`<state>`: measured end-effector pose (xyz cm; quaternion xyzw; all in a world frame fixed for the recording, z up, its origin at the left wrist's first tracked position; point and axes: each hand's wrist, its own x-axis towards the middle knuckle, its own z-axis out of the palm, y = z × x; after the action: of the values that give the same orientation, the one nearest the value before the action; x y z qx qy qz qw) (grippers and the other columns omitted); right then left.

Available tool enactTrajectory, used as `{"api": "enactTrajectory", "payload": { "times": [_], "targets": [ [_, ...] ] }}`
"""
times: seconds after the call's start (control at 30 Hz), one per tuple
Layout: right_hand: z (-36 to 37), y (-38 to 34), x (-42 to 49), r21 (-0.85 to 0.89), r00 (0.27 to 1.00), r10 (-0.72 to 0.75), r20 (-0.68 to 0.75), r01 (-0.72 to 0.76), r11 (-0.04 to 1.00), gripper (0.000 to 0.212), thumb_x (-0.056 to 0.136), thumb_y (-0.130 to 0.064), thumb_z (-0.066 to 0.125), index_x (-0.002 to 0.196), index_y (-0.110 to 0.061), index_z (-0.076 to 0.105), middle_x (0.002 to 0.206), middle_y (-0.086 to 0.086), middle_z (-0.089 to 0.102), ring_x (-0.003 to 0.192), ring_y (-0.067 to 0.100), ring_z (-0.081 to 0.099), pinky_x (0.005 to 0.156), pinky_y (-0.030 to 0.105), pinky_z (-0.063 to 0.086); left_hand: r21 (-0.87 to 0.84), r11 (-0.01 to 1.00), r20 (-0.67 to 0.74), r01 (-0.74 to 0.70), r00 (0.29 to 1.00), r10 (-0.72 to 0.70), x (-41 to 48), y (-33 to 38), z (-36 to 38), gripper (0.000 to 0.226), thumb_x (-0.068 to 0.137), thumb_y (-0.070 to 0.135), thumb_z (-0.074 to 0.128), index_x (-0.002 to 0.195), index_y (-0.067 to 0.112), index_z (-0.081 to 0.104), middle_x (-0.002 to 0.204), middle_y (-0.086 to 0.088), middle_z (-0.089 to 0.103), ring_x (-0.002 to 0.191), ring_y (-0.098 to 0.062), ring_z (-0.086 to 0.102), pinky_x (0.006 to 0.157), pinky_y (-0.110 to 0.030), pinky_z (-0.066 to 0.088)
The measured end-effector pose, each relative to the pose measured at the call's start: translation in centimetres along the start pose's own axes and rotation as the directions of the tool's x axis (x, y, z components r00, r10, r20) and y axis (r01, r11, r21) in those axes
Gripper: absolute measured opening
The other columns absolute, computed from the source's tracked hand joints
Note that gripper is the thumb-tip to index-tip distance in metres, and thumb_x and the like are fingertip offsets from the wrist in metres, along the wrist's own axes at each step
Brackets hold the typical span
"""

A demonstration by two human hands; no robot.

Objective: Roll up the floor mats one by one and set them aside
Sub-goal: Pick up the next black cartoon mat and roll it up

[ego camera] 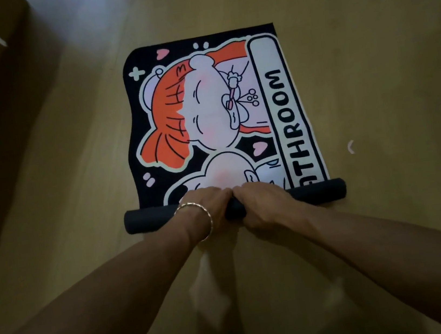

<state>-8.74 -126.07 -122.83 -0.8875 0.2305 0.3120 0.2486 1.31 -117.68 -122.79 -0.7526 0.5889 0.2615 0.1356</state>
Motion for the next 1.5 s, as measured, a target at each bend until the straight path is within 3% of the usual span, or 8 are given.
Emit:
{"api": "enactTrajectory", "payload": {
  "times": [0.13,0.3,0.53,0.73,0.9,1.1,1.3,1.5],
  "targets": [
    [-1.5,0.3,0.1,0.136,0.996,-0.006,0.086,-0.006,0.991,0.019,0.087,-0.020,0.061,0.100,-0.023,0.048,0.084,-0.001,0.053,0.077,0.015,0.054,0.078,0.031,0.048,0.103,0.995,-0.087,-0.014,0.996,0.023,0.0,-0.2,-0.2,0.027,0.094,0.028,0.048,0.118,0.018,0.041,0.104,-0.004,0.056,0.090,-0.024,0.059,0.066,-0.034,0.041],
    [0.0,-0.3,-0.4,-0.132,0.979,-0.060,-0.193,0.035,0.991,0.038,0.085,-0.025,0.064,0.117,-0.020,0.044,0.109,0.002,0.051,0.097,0.020,0.053,0.087,0.036,0.044,-0.047,0.998,0.048,-0.032,0.998,0.034,0.6,-0.7,-0.9,0.025,0.091,0.035,0.054,0.111,0.020,0.056,0.099,-0.005,0.065,0.083,-0.024,0.062,0.069,-0.032,0.047],
    [-2.6,0.3,0.6,0.049,0.987,0.036,0.157,-0.044,0.998,0.034,0.083,-0.024,0.066,0.113,-0.020,0.053,0.097,0.003,0.058,0.083,0.017,0.058,0.080,0.032,0.052,0.089,0.996,-0.116,-0.028,0.993,0.039,-0.1,-0.2,-0.4,0.029,0.093,0.032,0.051,0.118,0.019,0.041,0.103,-0.003,0.058,0.088,-0.023,0.059,0.065,-0.033,0.041],
    [-0.6,-0.3,-0.4,-0.058,0.982,-0.028,-0.189,0.017,0.998,0.041,0.086,-0.022,0.064,0.120,-0.019,0.043,0.107,0.002,0.055,0.093,0.019,0.056,0.082,0.034,0.046,-0.047,0.998,-0.049,-0.053,0.998,0.050,0.2,-0.8,-1.7,0.032,0.090,0.036,0.056,0.116,0.019,0.051,0.099,-0.004,0.063,0.081,-0.020,0.059,0.069,-0.031,0.047],
    [-2.5,0.3,0.7,0.067,0.996,0.034,0.082,-0.039,0.997,0.040,0.082,-0.026,0.067,0.117,-0.022,0.048,0.102,0.002,0.058,0.088,0.018,0.057,0.084,0.035,0.051,0.097,0.995,-0.143,0.004,0.990,0.010,-0.1,-1.2,-0.6,0.025,0.091,0.027,0.053,0.112,0.020,0.042,0.094,-0.001,0.055,0.079,-0.020,0.057,0.062,-0.031,0.042],
    [-0.4,-0.8,0.2,-0.157,0.950,-0.098,-0.296,0.053,0.986,0.042,0.083,-0.021,0.065,0.119,-0.018,0.042,0.109,0.002,0.050,0.093,0.017,0.051,0.086,0.034,0.044,0.076,0.997,-0.096,0.008,0.995,-0.001,0.3,-1.5,-1.1,0.024,0.094,0.036,0.050,0.111,0.018,0.048,0.085,-0.001,0.058,0.068,-0.020,0.052,0.061,-0.032,0.046],
    [-1.5,-0.5,0.6,0.090,0.986,0.023,-0.162,-0.009,0.996,0.040,0.083,-0.022,0.066,0.117,-0.020,0.046,0.108,0.003,0.056,0.093,0.020,0.056,0.084,0.036,0.050,0.140,0.990,-0.137,-0.009,0.990,0.028,0.2,-2.0,-1.2,0.029,0.091,0.030,0.054,0.114,0.020,0.042,0.099,-0.003,0.058,0.083,-0.022,0.060,0.067,-0.035,0.050],
    [-0.4,-1.1,-0.1,-0.212,0.930,-0.108,-0.352,0.033,0.977,0.046,0.087,-0.022,0.062,0.126,-0.017,0.038,0.118,0.004,0.051,0.106,0.021,0.052,0.093,0.038,0.042,0.097,0.995,-0.135,0.016,0.991,-0.002,0.0,-2.1,-1.1,0.029,0.092,0.028,0.052,0.119,0.021,0.043,0.096,-0.003,0.062,0.081,-0.022,0.060,0.062,-0.032,0.044]
  ]
}}
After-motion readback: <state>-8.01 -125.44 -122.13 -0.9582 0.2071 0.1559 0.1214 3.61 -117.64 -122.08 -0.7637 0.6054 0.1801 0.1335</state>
